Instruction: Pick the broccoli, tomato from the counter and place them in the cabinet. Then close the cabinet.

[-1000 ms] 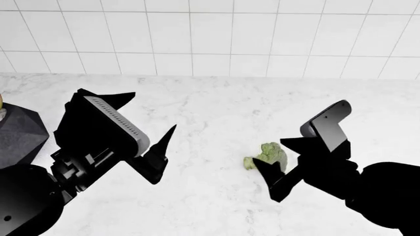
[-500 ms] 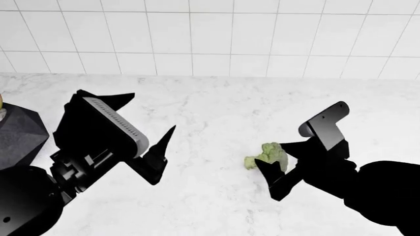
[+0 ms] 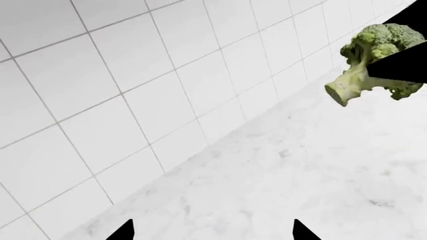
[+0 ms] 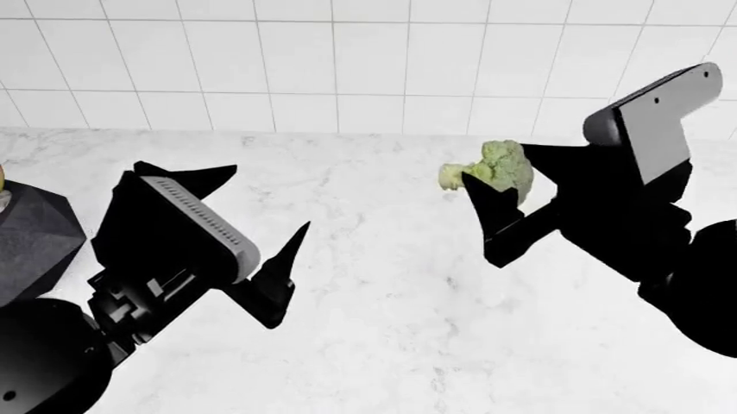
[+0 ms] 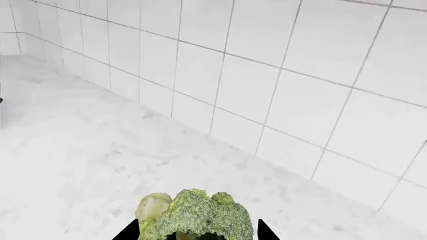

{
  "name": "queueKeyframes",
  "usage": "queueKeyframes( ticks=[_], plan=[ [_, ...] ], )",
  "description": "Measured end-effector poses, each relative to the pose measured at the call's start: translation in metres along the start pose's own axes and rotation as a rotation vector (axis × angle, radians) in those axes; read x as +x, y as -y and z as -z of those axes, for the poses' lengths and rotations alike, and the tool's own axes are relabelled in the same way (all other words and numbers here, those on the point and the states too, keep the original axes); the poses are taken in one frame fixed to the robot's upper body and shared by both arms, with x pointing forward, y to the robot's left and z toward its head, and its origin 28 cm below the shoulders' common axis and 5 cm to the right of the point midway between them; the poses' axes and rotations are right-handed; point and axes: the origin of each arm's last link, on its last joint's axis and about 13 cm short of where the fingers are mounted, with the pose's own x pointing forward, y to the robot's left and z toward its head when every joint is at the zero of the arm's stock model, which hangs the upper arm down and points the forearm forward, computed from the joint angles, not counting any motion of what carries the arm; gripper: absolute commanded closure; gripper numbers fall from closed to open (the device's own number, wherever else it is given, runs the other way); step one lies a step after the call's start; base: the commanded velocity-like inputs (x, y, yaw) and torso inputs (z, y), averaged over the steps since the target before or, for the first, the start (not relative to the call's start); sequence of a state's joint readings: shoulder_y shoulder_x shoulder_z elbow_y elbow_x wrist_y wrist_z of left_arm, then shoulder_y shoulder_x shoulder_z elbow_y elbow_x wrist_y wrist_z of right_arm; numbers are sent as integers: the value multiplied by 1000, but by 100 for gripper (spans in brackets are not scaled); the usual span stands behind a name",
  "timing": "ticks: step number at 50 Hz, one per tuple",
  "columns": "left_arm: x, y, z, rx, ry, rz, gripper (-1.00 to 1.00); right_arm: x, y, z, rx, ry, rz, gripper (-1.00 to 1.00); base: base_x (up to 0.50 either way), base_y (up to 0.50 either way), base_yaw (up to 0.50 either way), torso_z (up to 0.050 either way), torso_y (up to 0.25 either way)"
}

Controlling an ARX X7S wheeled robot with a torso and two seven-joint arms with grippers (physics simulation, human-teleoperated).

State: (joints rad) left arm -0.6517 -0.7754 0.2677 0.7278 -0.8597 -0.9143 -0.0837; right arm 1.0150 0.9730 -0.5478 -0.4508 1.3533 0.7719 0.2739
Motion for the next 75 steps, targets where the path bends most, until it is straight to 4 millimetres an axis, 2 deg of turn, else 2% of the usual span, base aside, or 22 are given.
queueKeyframes(
  ticks=[11, 23, 37, 50, 75],
  plan=[
    [-1, 1, 1, -7, 14, -2, -100, -1, -8, -38, -8, 204, 24, 100, 0, 0, 0, 0, 0],
    [-1, 2, 0, -10, 20, -2, -100, -6, -22, -66, 2, 338, -82, 100, 0, 0, 0, 0, 0],
    [-2, 1, -2, -11, 28, -7, -100, -12, -37, -89, 7, 434, -216, 100, 0, 0, 0, 0, 1],
    [-2, 1, -3, -13, 33, -9, -100, -9, -50, -115, -28, 510, -297, 100, 0, 0, 0, 0, 0],
    [-2, 1, -5, -12, 39, -6, -100, 9, -59, -162, -117, 610, -286, 100, 0, 0, 0, 0, 0]
  ],
)
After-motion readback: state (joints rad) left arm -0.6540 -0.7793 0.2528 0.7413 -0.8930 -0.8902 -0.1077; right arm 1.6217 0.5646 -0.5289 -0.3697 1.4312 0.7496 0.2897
